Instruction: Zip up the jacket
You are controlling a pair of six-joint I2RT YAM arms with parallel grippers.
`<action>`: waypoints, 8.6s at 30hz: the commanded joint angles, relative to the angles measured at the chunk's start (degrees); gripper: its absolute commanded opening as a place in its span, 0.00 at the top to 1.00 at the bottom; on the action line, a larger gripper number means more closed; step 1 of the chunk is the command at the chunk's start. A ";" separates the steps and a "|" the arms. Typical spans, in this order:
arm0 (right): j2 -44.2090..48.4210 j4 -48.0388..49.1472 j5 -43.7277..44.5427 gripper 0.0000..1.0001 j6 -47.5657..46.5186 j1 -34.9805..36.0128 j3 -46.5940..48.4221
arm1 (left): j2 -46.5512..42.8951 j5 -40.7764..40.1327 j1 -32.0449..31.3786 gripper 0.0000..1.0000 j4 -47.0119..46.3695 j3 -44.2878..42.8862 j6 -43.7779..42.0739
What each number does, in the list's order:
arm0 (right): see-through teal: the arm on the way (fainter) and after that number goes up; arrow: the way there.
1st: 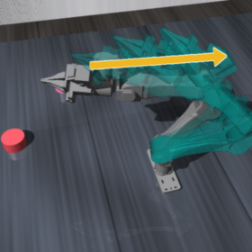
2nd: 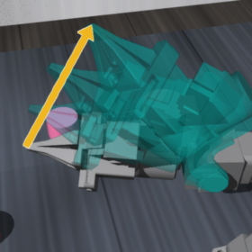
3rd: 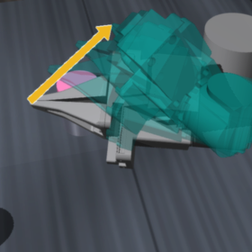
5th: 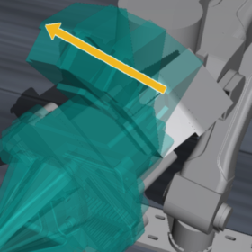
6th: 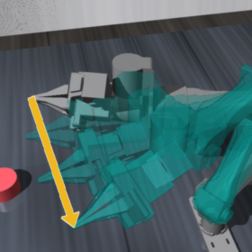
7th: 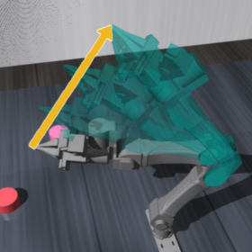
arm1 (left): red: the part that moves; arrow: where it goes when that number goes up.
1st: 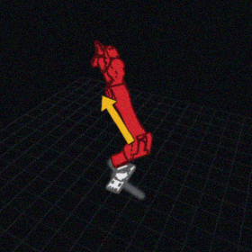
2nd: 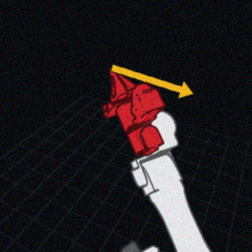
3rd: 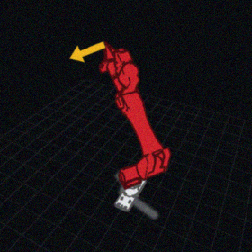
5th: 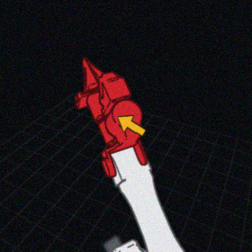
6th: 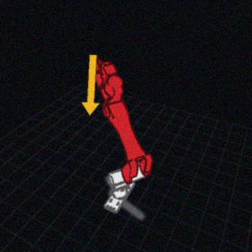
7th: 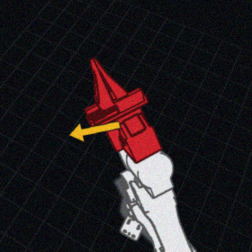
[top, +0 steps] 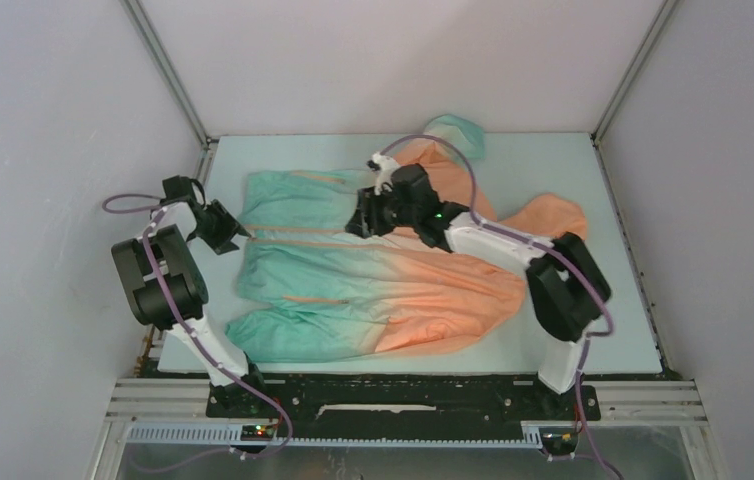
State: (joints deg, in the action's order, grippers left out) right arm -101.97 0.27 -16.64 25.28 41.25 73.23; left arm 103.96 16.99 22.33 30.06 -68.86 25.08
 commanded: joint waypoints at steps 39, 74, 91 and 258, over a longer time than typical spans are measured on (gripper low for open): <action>-49.41 -3.64 -25.61 0.43 5.51 6.01 58.47 | 5.11 11.82 1.35 0.76 -7.90 2.94 2.36; -46.20 3.60 -31.58 0.37 9.34 1.60 54.01 | -16.98 39.29 2.52 1.00 -66.55 34.79 14.48; -43.88 19.57 -37.62 0.36 14.42 1.24 47.27 | -18.94 42.42 -0.57 1.00 -64.56 34.92 12.42; -45.38 25.60 -44.46 1.00 8.52 4.97 46.57 | 7.08 -17.69 -10.54 0.42 -5.18 -17.90 -14.54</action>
State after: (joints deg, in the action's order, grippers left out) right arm -150.32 25.71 -60.23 35.38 45.69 118.21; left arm 109.86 4.19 15.20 21.06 -79.75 16.56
